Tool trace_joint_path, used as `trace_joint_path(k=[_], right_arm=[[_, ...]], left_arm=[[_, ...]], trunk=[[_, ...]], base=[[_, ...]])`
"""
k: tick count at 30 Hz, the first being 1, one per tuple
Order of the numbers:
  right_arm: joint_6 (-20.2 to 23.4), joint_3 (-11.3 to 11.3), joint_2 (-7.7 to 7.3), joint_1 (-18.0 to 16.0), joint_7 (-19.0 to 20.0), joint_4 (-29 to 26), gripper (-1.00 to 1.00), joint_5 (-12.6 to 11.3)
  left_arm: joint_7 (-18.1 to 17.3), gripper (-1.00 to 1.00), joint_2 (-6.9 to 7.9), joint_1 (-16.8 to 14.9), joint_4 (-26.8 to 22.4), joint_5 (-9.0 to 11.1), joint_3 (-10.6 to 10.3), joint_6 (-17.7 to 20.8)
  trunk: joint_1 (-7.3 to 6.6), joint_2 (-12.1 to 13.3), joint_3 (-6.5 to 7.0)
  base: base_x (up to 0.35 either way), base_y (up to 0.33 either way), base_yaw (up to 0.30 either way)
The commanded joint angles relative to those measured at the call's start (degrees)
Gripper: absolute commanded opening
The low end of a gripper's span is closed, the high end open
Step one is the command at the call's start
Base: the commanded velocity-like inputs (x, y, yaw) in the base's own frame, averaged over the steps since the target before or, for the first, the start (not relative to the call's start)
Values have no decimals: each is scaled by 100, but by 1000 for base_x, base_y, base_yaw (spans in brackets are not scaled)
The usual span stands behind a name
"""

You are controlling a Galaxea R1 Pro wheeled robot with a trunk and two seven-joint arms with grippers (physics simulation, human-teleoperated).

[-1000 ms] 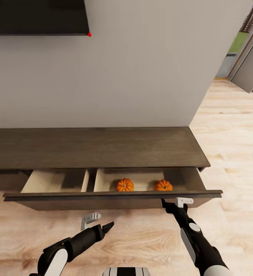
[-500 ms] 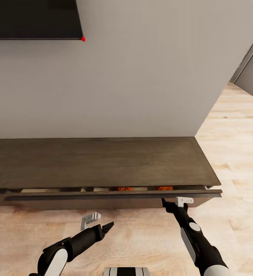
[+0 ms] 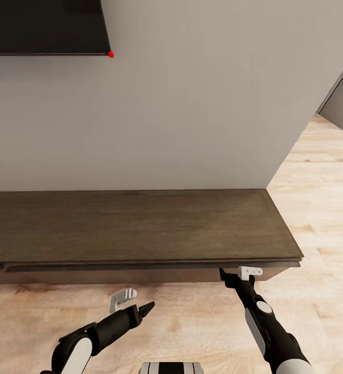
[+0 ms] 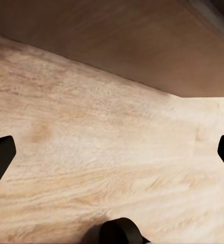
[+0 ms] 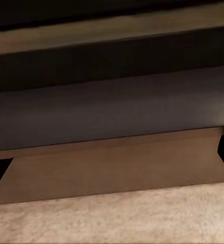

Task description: Place each of the two pumpkins and all three candles from the living room inside a cabinet in the living room (use any cabinet), then make sure every cabinet is closed, and position the cauldron so it is next to a table in the living room.

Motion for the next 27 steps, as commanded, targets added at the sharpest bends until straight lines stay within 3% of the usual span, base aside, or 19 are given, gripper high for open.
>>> trace_joint_path(k=[1, 27], right_arm=[[-17, -31, 5, -4, 51, -5, 100, -28], [-17, -32, 5, -5, 51, -7, 100, -32]], left_arm=[[-14, 100, 2, -4, 15, 7, -2, -24], [-14, 100, 1, -6, 108, -19, -5, -94]], trunk=[[0, -1, -3], [0, -1, -3]], base=[[40, 0, 0], [13, 0, 0]])
